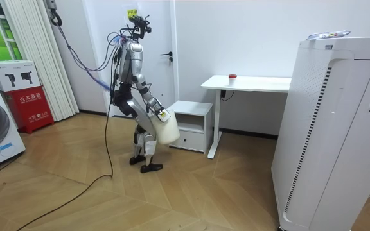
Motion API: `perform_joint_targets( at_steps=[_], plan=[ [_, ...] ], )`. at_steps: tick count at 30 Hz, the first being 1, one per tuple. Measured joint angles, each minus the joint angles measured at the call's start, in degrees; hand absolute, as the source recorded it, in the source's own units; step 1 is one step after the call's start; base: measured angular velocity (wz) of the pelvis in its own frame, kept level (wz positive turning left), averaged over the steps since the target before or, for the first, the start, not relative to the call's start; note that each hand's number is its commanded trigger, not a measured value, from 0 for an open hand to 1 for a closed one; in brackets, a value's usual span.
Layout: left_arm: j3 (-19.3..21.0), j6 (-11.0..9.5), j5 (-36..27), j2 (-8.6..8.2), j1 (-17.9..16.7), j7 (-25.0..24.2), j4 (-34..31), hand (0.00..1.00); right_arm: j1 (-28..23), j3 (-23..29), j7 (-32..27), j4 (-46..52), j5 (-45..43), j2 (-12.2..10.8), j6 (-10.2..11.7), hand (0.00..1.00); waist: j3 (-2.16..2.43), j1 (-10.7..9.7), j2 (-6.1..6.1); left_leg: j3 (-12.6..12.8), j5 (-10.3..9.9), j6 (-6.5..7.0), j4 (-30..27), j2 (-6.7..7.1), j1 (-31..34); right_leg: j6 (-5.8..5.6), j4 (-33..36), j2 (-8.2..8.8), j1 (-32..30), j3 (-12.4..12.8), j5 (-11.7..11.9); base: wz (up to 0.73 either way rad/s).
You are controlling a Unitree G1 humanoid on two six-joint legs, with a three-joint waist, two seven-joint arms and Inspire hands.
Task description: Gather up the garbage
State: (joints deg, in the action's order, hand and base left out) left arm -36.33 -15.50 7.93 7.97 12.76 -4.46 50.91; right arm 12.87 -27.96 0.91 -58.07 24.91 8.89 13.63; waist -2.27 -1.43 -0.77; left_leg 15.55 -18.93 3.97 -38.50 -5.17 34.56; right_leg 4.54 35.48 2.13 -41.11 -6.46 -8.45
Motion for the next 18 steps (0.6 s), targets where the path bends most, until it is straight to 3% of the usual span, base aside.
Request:
perform_joint_targets(
  at_steps=[11, 18],
  plan=[
    [2.5, 0.0, 6.3, 2.73, -1.9, -2.5, -0.1, 0.00, -0.9, 3.0, 5.6, -2.1, -2.9, 3.2, -0.1, 1.00, -0.03, -0.5, -0.01, 0.3, 1.4, -0.65, 7.6, 0.99, -9.9, -0.53, -5.9, -0.39, 9.3, -0.1, 0.2, -0.01],
    [5.5, -0.1, 7.9, 6.50, -6.8, -3.6, -10.6, 0.00, -4.8, 6.5, 6.5, 2.7, -5.2, 5.0, -0.1, 1.00, 0.39, -1.4, 0.65, 0.8, 2.0, -1.52, 13.2, 1.08, -18.2, -0.77, -11.2, -1.07, 17.4, -1.6, 0.4, -0.05]
  ],
)
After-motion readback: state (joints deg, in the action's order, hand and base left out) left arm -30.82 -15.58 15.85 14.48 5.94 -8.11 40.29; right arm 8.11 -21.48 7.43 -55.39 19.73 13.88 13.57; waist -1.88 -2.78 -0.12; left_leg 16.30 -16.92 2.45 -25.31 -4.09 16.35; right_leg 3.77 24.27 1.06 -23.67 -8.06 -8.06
